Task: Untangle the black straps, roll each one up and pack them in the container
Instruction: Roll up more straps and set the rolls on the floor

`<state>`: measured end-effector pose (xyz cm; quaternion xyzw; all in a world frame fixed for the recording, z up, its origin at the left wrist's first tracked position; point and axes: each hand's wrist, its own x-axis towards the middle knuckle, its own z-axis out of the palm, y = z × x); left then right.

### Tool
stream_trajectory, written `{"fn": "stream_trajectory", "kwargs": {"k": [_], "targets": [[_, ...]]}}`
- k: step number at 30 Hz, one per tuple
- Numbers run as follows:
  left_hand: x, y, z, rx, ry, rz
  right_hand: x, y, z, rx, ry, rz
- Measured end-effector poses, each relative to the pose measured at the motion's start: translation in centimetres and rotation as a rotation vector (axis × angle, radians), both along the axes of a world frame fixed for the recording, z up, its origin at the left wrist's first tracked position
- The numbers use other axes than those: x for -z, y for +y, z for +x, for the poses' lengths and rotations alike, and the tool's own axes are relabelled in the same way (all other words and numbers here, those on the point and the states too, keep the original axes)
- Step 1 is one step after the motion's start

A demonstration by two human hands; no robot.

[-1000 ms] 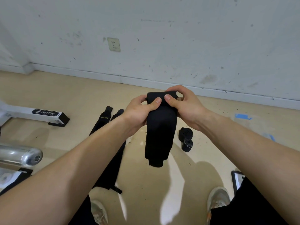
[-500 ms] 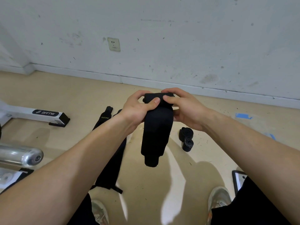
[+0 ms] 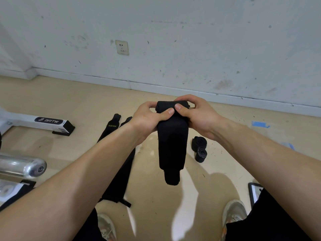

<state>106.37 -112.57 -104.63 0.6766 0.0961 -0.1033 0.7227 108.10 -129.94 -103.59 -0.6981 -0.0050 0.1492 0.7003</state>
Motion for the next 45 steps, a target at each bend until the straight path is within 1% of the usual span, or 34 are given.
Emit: {"fn": "stream_trajectory", "kwargs": {"k": [5,9,11,14,16,18,22,27,32,36,38,41,43,45], "targets": [[-0.2,-0.3,0.0,0.087,0.041,0.000,-0.1,-0.1,0.1,0.017,-0.027,-0.013],[0.0,-0.4,0.0,0.049,-0.009,0.029,-0.2,-0.1,-0.1,-0.007,-0.069,-0.046],[0.1,-0.3,0.1,0.023,-0.027,0.031,-0.4,-0.2,-0.1,-0.019,-0.036,-0.027],[0.1,-0.2,0.2,0.012,-0.046,0.044,-0.9,-0.4,-0.1,-0.063,0.081,0.038],[0.1,-0.1,0.3,0.024,-0.060,0.049,-1.0,-0.3,-0.1,-0.088,0.099,0.026],[0.2,-0.1,0.2,0.039,-0.081,0.075,-0.7,-0.2,-0.1,-0.087,0.060,-0.002],[0.1,-0.2,0.0,0.028,-0.120,0.113,-0.3,-0.1,0.1,-0.035,-0.014,0.006],[0.2,0.0,0.1,0.053,-0.064,0.034,-0.4,0.0,0.1,0.012,-0.064,0.018],[-0.1,-0.3,0.0,0.079,-0.065,0.047,-0.5,-0.1,0.1,0.038,-0.120,0.007],[-0.6,-0.6,-0.2,0.103,-0.051,0.005,-0.4,-0.3,0.0,0.040,-0.169,-0.026],[-0.9,-0.6,-0.3,0.095,-0.044,-0.021,-0.3,-0.4,-0.1,0.032,-0.195,-0.044],[-0.9,-0.3,-0.1,0.057,-0.073,-0.010,-0.3,-0.4,-0.3,0.017,-0.239,-0.074],[-0.8,-0.2,0.0,0.035,-0.081,-0.010,-0.4,-0.3,-0.4,0.009,-0.190,-0.046],[-0.9,-0.1,0.1,0.011,-0.085,-0.020,-0.5,-0.2,-0.5,-0.020,-0.073,0.006]]}}
